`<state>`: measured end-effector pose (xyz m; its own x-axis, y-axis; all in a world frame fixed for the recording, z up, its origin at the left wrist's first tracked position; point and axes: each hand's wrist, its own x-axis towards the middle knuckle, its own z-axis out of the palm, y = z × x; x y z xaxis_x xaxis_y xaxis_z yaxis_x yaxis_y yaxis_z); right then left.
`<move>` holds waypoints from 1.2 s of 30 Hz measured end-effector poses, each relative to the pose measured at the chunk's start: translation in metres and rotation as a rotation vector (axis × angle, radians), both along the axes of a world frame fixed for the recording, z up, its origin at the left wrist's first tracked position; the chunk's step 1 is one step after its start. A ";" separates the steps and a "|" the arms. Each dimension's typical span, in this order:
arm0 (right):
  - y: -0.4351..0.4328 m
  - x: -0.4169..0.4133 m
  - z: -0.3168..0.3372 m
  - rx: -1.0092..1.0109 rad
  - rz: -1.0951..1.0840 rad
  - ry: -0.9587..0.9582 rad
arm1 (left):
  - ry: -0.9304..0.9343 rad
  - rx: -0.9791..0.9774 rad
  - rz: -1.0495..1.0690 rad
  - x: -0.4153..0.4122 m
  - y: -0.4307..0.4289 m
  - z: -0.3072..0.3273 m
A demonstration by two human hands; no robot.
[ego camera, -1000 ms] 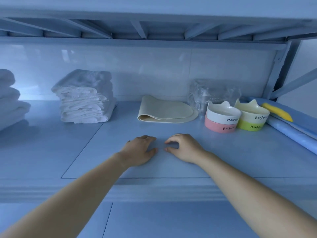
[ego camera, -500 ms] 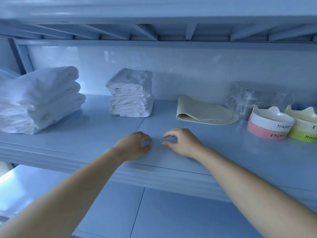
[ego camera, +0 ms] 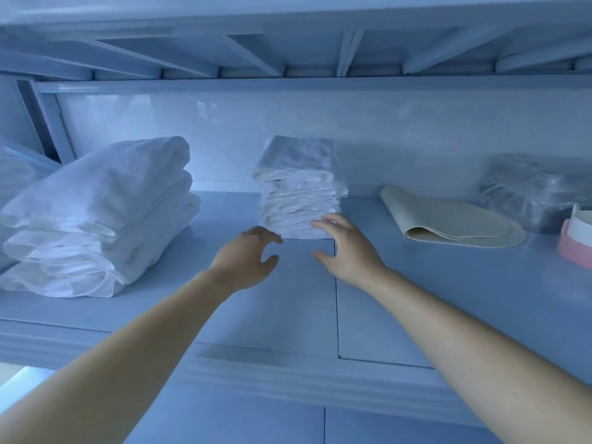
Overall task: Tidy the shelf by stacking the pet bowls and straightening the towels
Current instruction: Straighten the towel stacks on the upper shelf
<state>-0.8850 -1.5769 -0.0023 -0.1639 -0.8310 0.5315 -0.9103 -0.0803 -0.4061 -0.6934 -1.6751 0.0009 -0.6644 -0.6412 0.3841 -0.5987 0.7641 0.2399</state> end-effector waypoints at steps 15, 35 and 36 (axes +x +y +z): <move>-0.085 -0.008 0.000 0.134 -0.415 0.321 | -0.206 -0.406 -0.020 -0.067 -0.104 0.005; -0.075 -0.009 -0.012 -0.077 -0.327 0.257 | -0.046 -0.427 -0.092 -0.045 -0.094 0.012; -0.069 -0.004 -0.013 -0.079 -0.317 0.267 | -0.036 -0.427 -0.090 -0.036 -0.087 0.012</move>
